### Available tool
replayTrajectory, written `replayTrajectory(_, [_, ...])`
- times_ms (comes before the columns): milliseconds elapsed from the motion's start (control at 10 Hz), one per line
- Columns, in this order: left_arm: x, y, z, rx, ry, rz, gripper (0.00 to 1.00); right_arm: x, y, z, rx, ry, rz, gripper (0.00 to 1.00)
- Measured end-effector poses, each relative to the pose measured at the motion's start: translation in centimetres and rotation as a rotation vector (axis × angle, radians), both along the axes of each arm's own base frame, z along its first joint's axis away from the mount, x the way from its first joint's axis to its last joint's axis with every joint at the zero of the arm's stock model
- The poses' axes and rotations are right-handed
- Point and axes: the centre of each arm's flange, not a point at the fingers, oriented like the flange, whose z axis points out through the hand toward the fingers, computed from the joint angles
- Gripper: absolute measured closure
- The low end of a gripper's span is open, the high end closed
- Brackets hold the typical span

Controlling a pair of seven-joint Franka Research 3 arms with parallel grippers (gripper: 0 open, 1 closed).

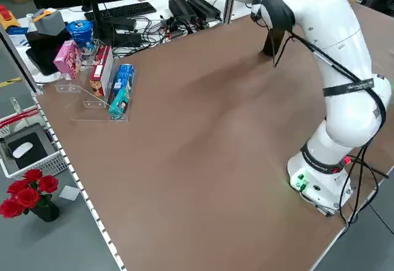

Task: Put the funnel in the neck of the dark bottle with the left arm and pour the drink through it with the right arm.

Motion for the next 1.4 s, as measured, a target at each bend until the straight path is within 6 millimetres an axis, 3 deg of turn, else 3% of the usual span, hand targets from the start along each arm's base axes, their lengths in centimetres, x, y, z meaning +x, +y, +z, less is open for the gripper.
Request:
replayTrajectory(100, [0.4, 0.2, 0.5, 0.024, -0.044, -0.016, 0.03, 1.1, -1.6, 0.1, -0.027, -0.02, 0.048, 0.48])
replayTrajectory(200, [0.7, 0.5, 0.7, 0.066, -0.098, -0.046, 0.0, 2.3, -3.4, 0.1, -0.05, -0.033, 0.095, 0.48])
replayTrajectory(500, [2.2, 4.3, 1.8, 0.214, -0.202, -0.152, 0.0, 6.8, -10.5, -0.1, -0.06, -0.03, 0.229, 0.48])
replayTrajectory(900, [4.1, 13.0, 4.5, 0.628, -0.002, -0.079, 0.04, 12.4, -23.0, 0.1, -0.017, -0.093, 0.455, 0.48])
replayTrajectory(1000, [4.5, 14.4, 5.4, 0.727, 0.037, -0.042, 0.04, 13.3, -26.0, 0.0, 0.002, -0.115, 0.514, 0.48])
replayTrajectory(1200, [4.9, 17.2, 8.9, 0.813, 0.081, 0.018, 0.07, 14.7, -32.1, -1.4, 0.053, -0.178, 0.636, 0.48])
replayTrajectory(1400, [3.2, 19.5, 15.8, 0.923, 0.175, 0.145, 0.04, 15.4, -38.9, -5.3, 0.143, -0.26, 0.736, 0.48])
